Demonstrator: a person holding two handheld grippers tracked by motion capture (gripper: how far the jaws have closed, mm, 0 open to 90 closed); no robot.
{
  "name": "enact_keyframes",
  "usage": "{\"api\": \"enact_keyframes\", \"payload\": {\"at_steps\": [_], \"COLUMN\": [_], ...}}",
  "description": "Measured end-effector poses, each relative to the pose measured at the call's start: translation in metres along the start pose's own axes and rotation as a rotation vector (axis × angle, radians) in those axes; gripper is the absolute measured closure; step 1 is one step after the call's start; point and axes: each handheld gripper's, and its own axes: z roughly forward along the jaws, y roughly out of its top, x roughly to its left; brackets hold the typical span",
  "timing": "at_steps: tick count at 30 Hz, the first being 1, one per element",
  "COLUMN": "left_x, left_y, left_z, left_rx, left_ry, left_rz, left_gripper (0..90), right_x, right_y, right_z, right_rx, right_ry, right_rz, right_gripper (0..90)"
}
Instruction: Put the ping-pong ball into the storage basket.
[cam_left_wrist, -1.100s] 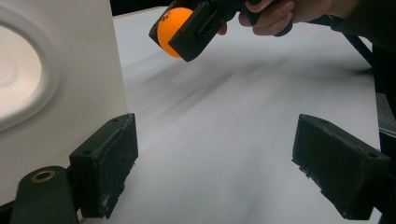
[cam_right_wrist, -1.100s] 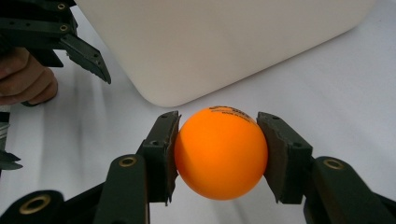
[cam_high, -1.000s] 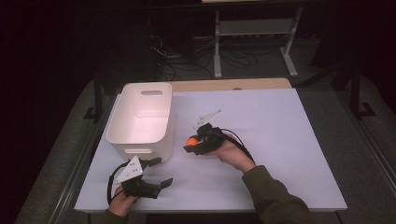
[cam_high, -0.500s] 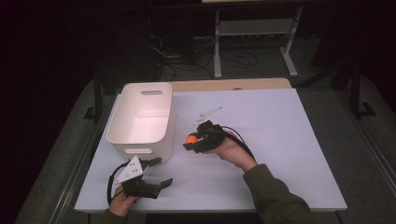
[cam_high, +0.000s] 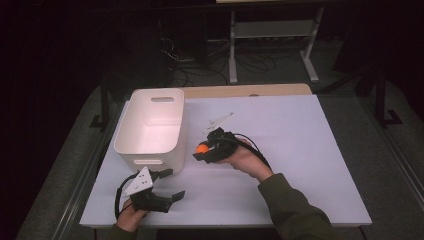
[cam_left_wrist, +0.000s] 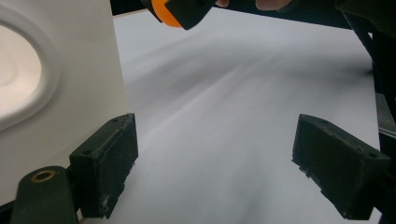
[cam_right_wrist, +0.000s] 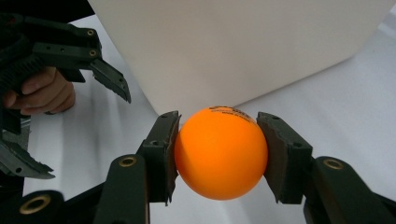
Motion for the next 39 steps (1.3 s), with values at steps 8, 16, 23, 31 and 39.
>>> {"api": "enact_keyframes", "payload": {"at_steps": [8, 16, 23, 31, 39], "left_x": [0.0, 0.0, 0.0, 0.0, 0.0], "left_y": [0.0, 0.0, 0.0, 0.0, 0.0], "left_z": [0.0, 0.0, 0.0, 0.0, 0.0], "left_rx": [-0.001, -0.001, -0.001, -0.002, -0.001], "left_ry": [0.0, -0.001, -0.001, -0.001, 0.0], "left_rz": [0.0, -0.001, -0.002, -0.002, -0.001], "left_gripper": [14.1, 14.1, 14.1, 14.1, 14.1], "right_x": [-0.001, -0.002, -0.002, -0.001, 0.001], "right_y": [0.009, 0.019, 0.029, 0.041, 0.05], "right_z": [-0.004, -0.01, -0.015, -0.019, -0.023], "right_rx": [-0.005, -0.014, -0.025, -0.031, -0.044], "right_ry": [0.007, 0.008, 0.006, 0.005, 0.003], "right_rz": [-0.007, -0.01, -0.023, -0.041, -0.055], "right_gripper": [49.8, 49.8, 49.8, 49.8, 49.8]}}
